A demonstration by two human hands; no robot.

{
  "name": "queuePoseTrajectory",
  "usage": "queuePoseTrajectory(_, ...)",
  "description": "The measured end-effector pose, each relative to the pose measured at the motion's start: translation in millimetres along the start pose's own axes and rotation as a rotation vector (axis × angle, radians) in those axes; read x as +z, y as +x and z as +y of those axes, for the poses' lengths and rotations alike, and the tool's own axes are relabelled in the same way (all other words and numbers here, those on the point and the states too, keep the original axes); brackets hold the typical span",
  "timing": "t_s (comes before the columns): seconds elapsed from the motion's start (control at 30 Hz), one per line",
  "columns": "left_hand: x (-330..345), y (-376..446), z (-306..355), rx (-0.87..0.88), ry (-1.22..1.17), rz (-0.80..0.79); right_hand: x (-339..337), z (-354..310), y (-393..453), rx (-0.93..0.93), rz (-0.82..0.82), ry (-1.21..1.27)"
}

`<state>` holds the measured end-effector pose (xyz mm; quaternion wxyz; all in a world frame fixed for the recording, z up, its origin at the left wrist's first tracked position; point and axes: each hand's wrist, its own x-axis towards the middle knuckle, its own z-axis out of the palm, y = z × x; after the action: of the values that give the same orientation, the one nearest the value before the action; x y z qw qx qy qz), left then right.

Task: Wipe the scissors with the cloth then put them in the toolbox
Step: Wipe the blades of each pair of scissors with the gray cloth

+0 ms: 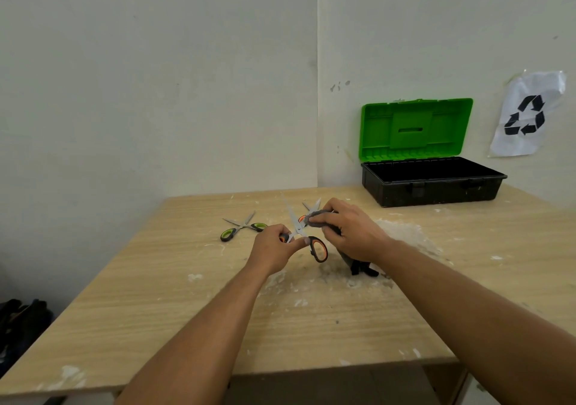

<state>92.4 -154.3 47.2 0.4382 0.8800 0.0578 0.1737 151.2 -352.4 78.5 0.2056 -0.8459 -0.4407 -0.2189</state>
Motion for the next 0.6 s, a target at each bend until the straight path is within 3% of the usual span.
queuePoseTrajectory(0.2, 3.3, 0.6, 3.5, 0.042, -0.034, 0.0, 9.5, -5.5, -1.1, -0.104, -0.131, -0.093)
queuePoseTrajectory(0.6, 5.4, 0.2, -1.3, 0.155, -0.138, 0.107, 8.5, 1.5, -3.4, -0.053, 0.004, -0.23)
